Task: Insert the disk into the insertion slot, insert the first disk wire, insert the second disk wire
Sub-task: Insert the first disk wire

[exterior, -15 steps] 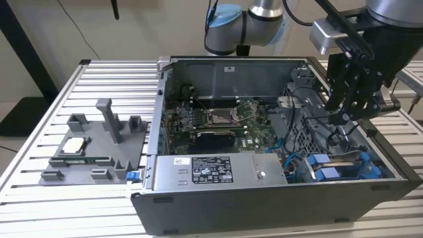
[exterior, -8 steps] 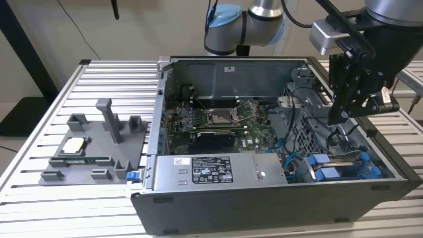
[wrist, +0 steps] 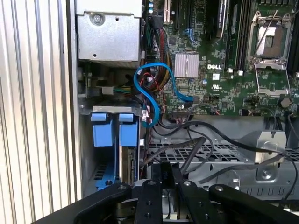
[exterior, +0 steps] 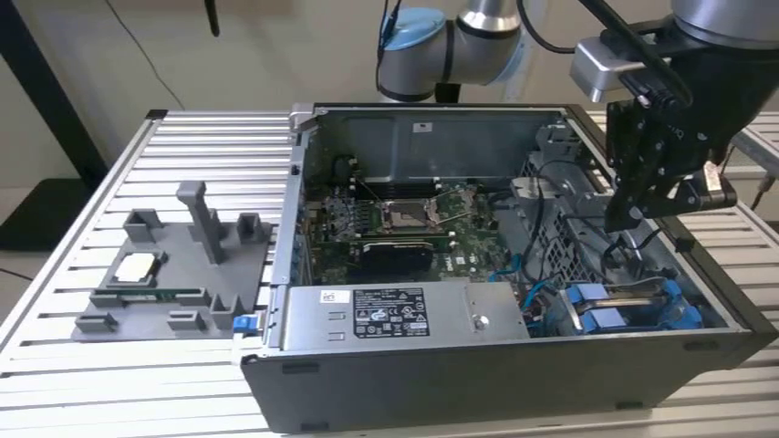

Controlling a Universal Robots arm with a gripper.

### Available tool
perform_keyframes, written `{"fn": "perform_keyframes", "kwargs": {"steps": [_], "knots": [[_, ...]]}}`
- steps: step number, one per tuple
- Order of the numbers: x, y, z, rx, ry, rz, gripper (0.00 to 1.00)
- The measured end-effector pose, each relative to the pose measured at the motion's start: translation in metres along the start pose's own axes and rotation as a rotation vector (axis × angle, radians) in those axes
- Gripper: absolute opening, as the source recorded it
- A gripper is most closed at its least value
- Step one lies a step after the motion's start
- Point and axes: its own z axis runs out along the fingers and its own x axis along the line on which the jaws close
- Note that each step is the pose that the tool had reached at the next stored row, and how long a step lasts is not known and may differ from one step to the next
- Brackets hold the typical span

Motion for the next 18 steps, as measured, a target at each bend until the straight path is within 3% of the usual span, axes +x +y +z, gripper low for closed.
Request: {"fn": "perform_keyframes", "kwargs": {"steps": [2, 4, 11, 15, 18], "knots": [[0.0001, -0.0031, 0.0005, -0.0088, 0.0135, -0.001, 0.19], [0.0002, -0.0087, 0.0013, -0.0249, 0.0244, -0.001, 0.19], [0.0006, -0.0303, 0.0038, -0.0968, 0.0559, -0.001, 0.19], [0.0016, -0.0407, 0.0063, -0.128, 0.0585, 0.0, 0.19], [0.003, -0.0435, 0.009, -0.1388, 0.0583, 0.002, 0.19]]}}
